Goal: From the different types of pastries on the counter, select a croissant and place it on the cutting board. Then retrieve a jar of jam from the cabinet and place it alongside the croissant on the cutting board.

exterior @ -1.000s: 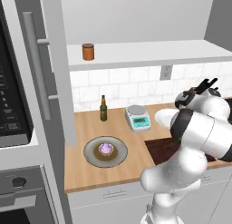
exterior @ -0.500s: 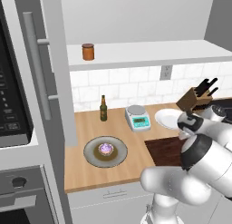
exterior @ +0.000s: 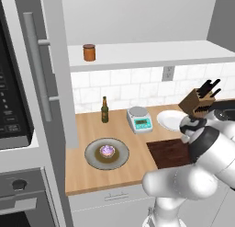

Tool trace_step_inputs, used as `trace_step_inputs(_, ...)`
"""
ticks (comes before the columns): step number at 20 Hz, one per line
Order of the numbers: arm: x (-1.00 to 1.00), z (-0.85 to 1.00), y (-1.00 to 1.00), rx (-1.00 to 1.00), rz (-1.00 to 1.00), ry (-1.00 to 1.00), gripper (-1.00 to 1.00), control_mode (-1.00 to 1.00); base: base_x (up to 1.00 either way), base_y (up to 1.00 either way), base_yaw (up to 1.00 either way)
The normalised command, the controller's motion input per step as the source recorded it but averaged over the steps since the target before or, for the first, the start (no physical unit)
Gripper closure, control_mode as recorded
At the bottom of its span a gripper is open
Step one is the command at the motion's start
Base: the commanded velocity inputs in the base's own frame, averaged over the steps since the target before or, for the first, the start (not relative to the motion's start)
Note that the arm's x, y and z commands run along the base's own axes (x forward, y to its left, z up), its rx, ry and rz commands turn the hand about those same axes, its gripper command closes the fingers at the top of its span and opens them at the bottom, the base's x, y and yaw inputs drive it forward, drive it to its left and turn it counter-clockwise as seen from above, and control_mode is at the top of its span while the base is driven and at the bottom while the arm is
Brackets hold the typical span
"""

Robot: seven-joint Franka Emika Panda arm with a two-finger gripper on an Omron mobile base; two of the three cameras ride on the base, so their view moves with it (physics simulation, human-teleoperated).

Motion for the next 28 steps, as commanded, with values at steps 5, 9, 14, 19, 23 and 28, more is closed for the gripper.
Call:
trace_step_inputs(5,-0.02,0.01,-0.10,0.01,0.00,0.00,-1.00,-1.00,0.00,0.00,0.00)
trace_step_inputs(9,-0.19,0.32,0.04,-0.01,0.02,-0.07,-1.00,-1.00,0.00,0.00,0.00)
trace_step_inputs(14,-0.20,0.69,0.28,-0.07,0.05,-0.17,-1.00,-1.00,0.00,0.00,0.00)
trace_step_inputs(19,-0.31,0.60,0.76,-0.11,0.07,-0.20,-1.00,-1.00,0.00,0.00,0.00)
trace_step_inputs(23,-0.61,0.05,0.92,-0.01,0.04,-0.12,-1.00,-1.00,0.00,0.00,0.00)
trace_step_inputs(28,-0.86,-0.01,0.95,0.00,0.02,-0.16,-1.00,-1.00,0.00,0.00,0.00)
